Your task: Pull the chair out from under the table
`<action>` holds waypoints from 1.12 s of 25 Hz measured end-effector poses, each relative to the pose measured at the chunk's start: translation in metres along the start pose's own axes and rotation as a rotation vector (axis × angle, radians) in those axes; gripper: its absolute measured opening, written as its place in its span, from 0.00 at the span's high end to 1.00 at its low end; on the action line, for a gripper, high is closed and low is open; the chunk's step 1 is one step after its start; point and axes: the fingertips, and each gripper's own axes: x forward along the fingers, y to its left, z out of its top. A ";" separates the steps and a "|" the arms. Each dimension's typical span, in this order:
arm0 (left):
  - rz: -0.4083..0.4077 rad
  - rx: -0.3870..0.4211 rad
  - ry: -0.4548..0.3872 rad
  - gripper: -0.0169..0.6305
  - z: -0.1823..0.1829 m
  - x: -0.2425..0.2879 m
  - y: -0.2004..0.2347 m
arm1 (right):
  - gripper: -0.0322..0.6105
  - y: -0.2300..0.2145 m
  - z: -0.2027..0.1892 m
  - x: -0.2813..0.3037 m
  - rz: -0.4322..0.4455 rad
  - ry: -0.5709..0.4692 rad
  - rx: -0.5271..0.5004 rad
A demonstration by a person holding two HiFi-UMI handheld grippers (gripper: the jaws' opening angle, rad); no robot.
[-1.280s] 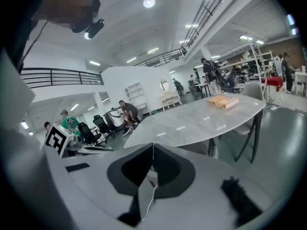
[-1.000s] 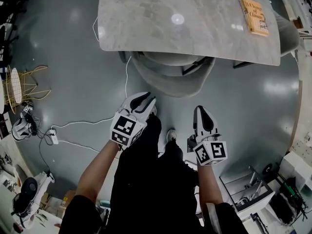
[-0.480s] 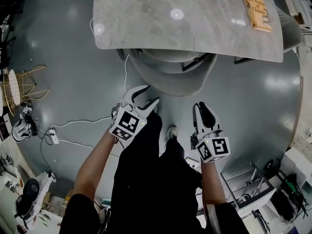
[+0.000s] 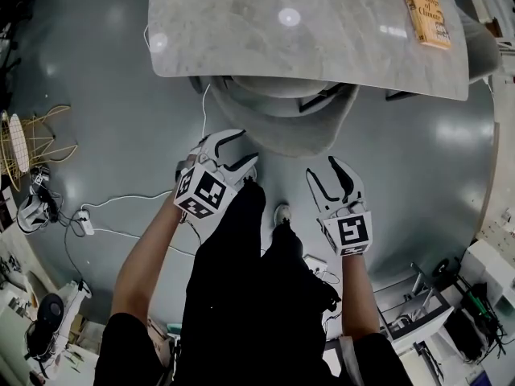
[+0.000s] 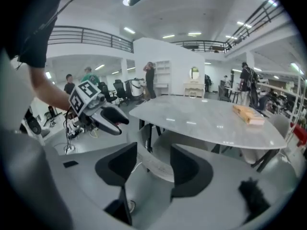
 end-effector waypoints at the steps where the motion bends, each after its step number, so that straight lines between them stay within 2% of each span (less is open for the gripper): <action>1: -0.006 0.017 0.007 0.61 -0.001 0.001 0.001 | 0.60 0.001 -0.002 0.003 0.011 0.015 -0.031; 4: -0.012 0.061 0.022 0.60 -0.004 0.004 0.002 | 0.59 0.006 -0.010 0.011 0.052 0.076 -0.133; 9: -0.013 0.050 0.013 0.60 -0.002 0.008 0.004 | 0.57 0.010 -0.030 0.021 0.124 0.187 -0.285; 12: -0.013 0.059 0.015 0.60 -0.005 0.009 0.005 | 0.56 0.011 -0.042 0.028 0.146 0.289 -0.455; 14: -0.011 0.109 0.032 0.60 -0.009 0.010 0.005 | 0.55 0.009 -0.054 0.033 0.146 0.347 -0.574; 16: -0.011 0.184 0.061 0.59 -0.014 0.013 0.003 | 0.54 0.007 -0.060 0.037 0.149 0.376 -0.649; 19: -0.025 0.237 0.084 0.58 -0.017 0.017 0.000 | 0.54 0.005 -0.060 0.043 0.157 0.386 -0.697; 28: -0.025 0.260 0.097 0.58 -0.013 0.023 0.004 | 0.54 0.000 -0.077 0.065 0.184 0.465 -0.849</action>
